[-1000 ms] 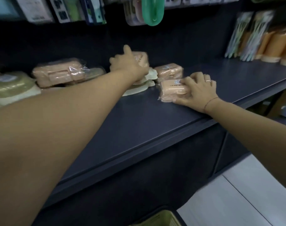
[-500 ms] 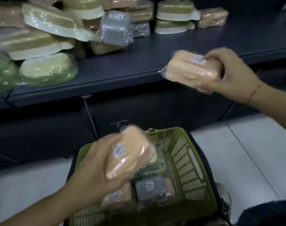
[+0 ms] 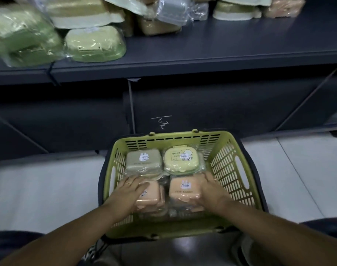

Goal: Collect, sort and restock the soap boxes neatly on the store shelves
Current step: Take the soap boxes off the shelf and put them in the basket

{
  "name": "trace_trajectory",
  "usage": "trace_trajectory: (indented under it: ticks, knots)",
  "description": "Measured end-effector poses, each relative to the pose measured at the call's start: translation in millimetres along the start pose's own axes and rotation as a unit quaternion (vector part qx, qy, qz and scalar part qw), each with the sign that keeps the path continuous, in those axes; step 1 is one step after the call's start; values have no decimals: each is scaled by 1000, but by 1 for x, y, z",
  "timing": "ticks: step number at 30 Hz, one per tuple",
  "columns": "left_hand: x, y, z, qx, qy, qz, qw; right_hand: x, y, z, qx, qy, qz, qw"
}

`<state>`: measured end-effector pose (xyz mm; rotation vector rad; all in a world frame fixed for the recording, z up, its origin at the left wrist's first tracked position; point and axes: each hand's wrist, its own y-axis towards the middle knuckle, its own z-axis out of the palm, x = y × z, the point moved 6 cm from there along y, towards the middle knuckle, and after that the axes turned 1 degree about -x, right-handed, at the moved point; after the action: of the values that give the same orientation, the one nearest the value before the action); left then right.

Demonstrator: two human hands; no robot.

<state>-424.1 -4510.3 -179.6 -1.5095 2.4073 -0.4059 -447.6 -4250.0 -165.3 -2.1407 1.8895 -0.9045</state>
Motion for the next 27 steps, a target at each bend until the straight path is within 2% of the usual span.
trace_trajectory:
  ticks: [2, 4, 6, 12, 17, 22, 25, 27]
  knots:
    - [-2, 1, 2, 9, 7, -4, 1000, -14, 10, 20, -23, 73, 94, 993]
    - [0, 0, 2, 15, -10, -21, 1000, -27, 19, 45, 2, 164, 153, 975]
    - [3, 1, 4, 11, -28, -37, 999, -32, 26, 62, 25, 215, 163, 962]
    - [4, 12, 16, 60, -108, -93, 988, -34, 37, 64, 18, 227, 128, 965]
    - [5, 15, 16, 66, -121, -99, 985, -36, 38, 64, 17, 228, 111, 967]
    - [-5, 8, 6, 48, -19, -82, 995, -35, 35, 62, 14, 220, 108, 969]
    - [-8, 9, -9, 48, 0, -91, 995, -29, 30, 50, 41, 131, 116, 984]
    - [-13, 14, -39, 13, -28, -70, 997, -11, 28, 22, 106, 48, 89, 989]
